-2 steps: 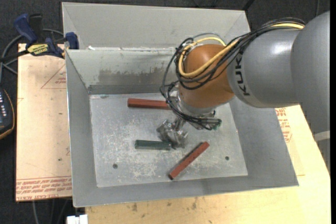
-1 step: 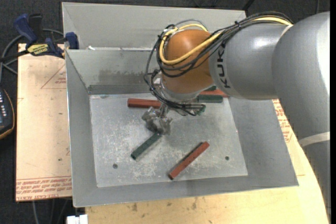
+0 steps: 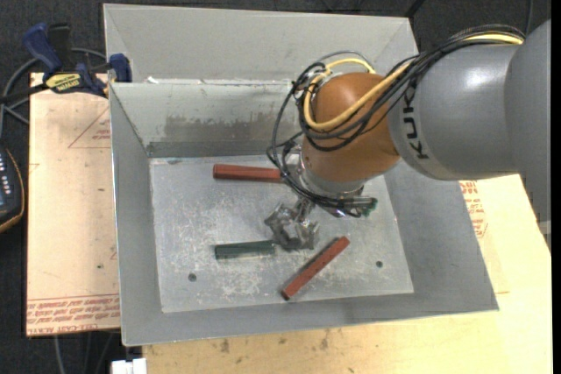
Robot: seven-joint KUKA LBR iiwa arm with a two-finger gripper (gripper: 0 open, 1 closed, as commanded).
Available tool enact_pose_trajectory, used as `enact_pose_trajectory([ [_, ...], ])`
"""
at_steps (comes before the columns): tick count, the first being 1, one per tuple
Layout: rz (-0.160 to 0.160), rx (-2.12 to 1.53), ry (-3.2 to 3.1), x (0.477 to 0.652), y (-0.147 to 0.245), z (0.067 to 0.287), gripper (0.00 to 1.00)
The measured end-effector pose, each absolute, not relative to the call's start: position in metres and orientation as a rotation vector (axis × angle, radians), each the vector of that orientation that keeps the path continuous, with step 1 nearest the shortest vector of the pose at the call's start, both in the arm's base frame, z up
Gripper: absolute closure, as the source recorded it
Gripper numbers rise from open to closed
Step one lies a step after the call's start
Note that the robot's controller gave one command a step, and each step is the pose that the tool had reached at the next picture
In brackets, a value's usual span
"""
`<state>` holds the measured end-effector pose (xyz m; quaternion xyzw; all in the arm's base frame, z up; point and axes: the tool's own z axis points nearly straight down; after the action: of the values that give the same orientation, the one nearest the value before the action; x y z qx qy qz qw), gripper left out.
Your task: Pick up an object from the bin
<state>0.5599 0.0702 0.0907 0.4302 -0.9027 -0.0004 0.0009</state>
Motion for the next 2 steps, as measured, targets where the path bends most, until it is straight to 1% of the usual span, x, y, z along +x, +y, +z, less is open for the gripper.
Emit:
enact_pose_trajectory([
  [1, -0.003, 1.354, -2.836, 0.561, 0.072, 0.09, 0.0],
  [2, -0.008, 1.238, -2.886, 0.533, 0.139, 0.069, 0.0],
])
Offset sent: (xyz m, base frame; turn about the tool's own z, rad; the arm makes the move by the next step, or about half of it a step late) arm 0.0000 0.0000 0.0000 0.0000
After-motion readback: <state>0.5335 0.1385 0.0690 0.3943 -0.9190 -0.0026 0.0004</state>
